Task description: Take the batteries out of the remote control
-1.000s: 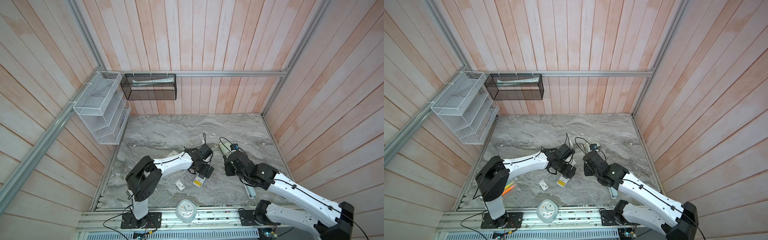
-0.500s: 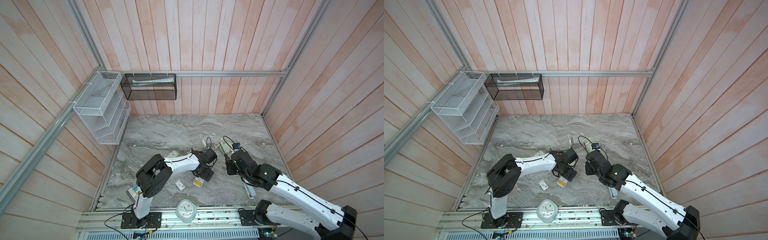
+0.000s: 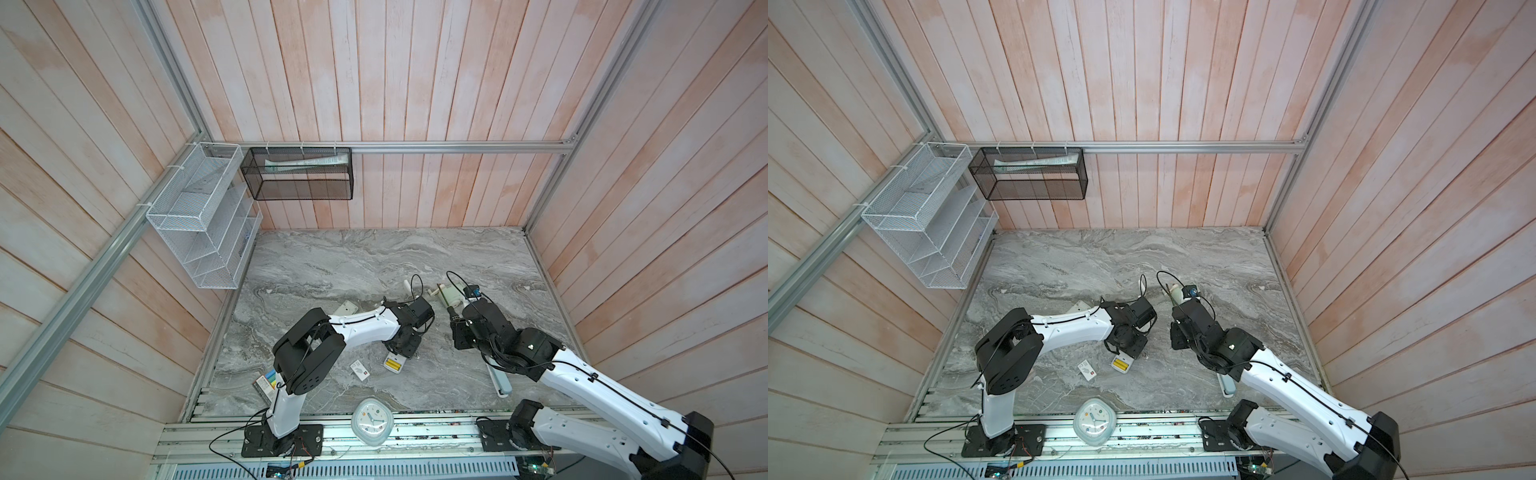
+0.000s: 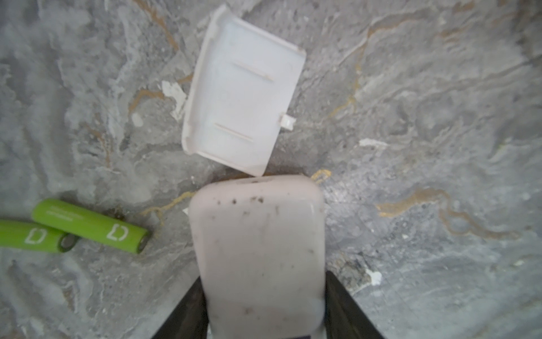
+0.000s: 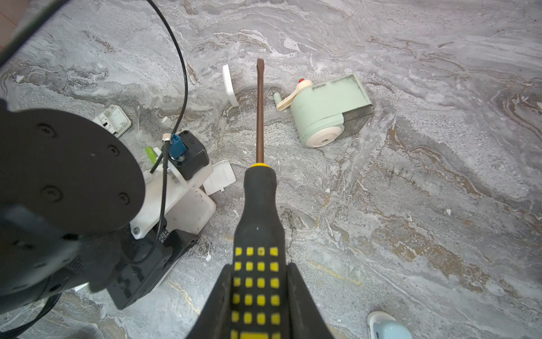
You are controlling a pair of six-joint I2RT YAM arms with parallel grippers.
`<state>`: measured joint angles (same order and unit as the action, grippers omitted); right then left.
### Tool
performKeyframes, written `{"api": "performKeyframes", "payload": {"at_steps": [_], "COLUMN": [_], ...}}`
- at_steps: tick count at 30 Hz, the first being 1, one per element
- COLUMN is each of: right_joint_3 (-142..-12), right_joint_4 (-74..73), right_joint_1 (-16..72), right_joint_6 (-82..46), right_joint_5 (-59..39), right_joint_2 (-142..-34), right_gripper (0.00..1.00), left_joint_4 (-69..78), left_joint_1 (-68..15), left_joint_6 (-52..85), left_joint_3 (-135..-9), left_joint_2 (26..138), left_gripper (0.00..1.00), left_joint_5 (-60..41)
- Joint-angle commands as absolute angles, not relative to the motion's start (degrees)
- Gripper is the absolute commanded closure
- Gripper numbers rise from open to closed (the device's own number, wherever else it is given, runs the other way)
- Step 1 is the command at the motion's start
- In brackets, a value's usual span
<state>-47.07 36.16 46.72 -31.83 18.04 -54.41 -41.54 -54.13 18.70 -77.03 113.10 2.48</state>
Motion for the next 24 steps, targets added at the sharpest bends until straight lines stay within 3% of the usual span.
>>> {"api": "performKeyframes", "payload": {"at_steps": [1, 13, 24], "right_joint_3": [-46.6, -46.5, -46.3], "right_joint_4": [34.9, 33.7, 32.5], "right_joint_1": [46.4, 45.7, 44.9], "right_joint_6": [-30.9, -29.5, -28.1], "right_joint_5": [17.8, 17.4, 16.1], "right_joint_2": [-54.0, -54.6, -55.4], "right_gripper": [1.00, 1.00, 1.00], "left_joint_4": [-42.8, -44.9, -42.4], "left_joint_1": [-54.2, -53.3, -40.8], "left_joint_6": [18.8, 18.5, 16.2], "left_joint_3": [-77.3, -77.5, -70.5], "left_joint_2": [113.9, 107.3, 99.1], "left_gripper": [0.50, 0.51, 0.51], "left_joint_5": [4.6, 9.1, 7.0]}}
